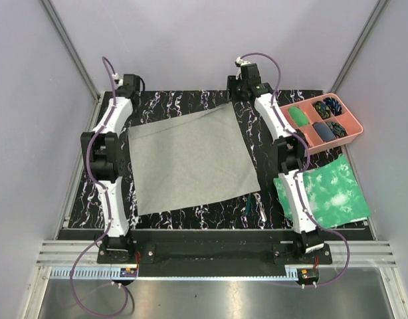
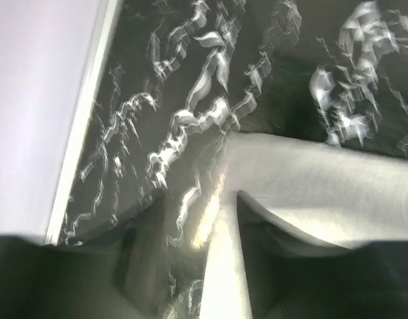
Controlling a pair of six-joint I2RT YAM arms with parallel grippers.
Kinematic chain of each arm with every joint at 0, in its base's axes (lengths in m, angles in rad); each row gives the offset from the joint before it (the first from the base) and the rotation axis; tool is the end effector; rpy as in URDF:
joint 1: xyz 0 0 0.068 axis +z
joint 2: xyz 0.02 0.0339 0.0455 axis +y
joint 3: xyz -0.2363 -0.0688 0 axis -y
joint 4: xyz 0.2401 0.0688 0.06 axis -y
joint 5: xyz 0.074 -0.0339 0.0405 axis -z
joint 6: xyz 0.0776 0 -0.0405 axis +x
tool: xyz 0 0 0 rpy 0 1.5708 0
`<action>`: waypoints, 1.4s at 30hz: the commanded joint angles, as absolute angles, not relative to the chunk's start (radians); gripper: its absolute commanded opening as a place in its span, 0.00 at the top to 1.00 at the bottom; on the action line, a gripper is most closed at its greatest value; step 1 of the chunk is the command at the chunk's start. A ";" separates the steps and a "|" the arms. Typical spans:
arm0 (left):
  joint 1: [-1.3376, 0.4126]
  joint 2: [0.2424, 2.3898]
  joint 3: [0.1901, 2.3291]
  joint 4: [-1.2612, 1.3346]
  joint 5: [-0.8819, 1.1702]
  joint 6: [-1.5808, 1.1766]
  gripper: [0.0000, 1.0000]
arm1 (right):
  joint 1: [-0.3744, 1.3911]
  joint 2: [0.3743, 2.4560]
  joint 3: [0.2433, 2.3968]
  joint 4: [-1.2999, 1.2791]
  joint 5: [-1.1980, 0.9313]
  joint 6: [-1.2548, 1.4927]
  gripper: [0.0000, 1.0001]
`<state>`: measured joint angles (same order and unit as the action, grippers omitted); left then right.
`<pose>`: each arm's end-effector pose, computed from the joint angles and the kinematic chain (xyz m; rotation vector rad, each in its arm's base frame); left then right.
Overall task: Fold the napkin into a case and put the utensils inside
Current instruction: Flatten out the crumpled napkin at the center of the board.
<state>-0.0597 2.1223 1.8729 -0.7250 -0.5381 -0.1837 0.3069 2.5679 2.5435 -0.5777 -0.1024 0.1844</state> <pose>0.4718 0.0116 0.1973 -0.3563 2.4141 0.5748 0.5549 0.1842 0.2102 -0.1934 2.1874 0.3900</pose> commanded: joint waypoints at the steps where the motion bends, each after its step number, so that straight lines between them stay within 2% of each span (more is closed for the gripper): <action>1: -0.029 2.091 2.097 -0.795 -0.598 -0.187 0.36 | 0.291 2.645 2.912 -0.839 -0.137 0.202 0.34; 2: -0.028 2.056 2.032 -0.796 -0.589 -0.208 0.02 | 0.293 2.582 2.855 -0.886 -0.127 0.212 0.29; 3: -0.028 1.986 1.998 -0.801 -0.577 -0.251 0.01 | 0.291 2.529 2.774 -0.887 -0.133 0.219 0.27; 5: -0.028 1.866 1.865 -0.799 -0.481 -0.319 0.01 | 0.305 2.347 2.463 -0.818 -0.106 0.230 0.24; 6: -0.032 1.824 1.808 -0.782 -0.421 -0.369 0.01 | 0.314 2.282 2.347 -0.768 -0.068 0.230 0.18; 7: -0.035 1.783 1.740 -0.750 -0.284 -0.383 0.03 | 0.330 2.226 2.165 -0.693 -0.061 0.223 0.15; 8: -0.040 1.713 1.607 -0.668 -0.215 -0.385 0.07 | 0.336 2.139 2.093 -0.663 -0.058 0.225 0.15; 9: -0.051 1.689 1.562 -0.652 -0.181 -0.403 0.18 | 0.340 2.106 1.989 -0.640 -0.069 0.233 0.15; 11: -0.063 1.634 1.429 -0.583 -0.105 -0.431 0.26 | 0.351 2.040 1.918 -0.592 -0.081 0.262 0.15; 12: -0.063 1.622 1.384 -0.545 -0.062 -0.460 0.37 | 0.356 2.028 1.875 -0.583 -0.081 0.277 0.16; 16: -0.077 1.614 1.206 -0.430 0.059 -0.566 0.41 | 0.419 2.009 1.809 -0.563 -0.100 0.351 0.18; 17: -0.081 1.614 1.183 -0.422 0.064 -0.624 0.41 | 0.464 2.014 1.799 -0.558 -0.092 0.351 0.17; 21: -0.087 1.614 1.053 -0.362 0.098 -0.724 0.24 | 0.551 2.028 1.732 -0.554 -0.005 0.382 0.17; 26: -0.060 1.589 0.908 -0.365 0.094 -0.791 0.20 | 0.617 2.036 1.639 -0.526 0.099 0.348 0.17; 31: 0.000 1.562 0.819 -0.428 0.074 -0.827 0.18 | 0.683 2.056 1.574 -0.517 0.083 0.357 0.16; 37: 0.109 1.517 0.825 -0.505 -0.078 -0.763 0.09 | 0.742 2.045 1.477 -0.465 0.026 0.416 0.16; 42: 0.144 1.519 0.934 -0.543 0.042 -0.638 0.11 | 0.769 2.034 1.434 -0.456 -0.031 0.475 0.16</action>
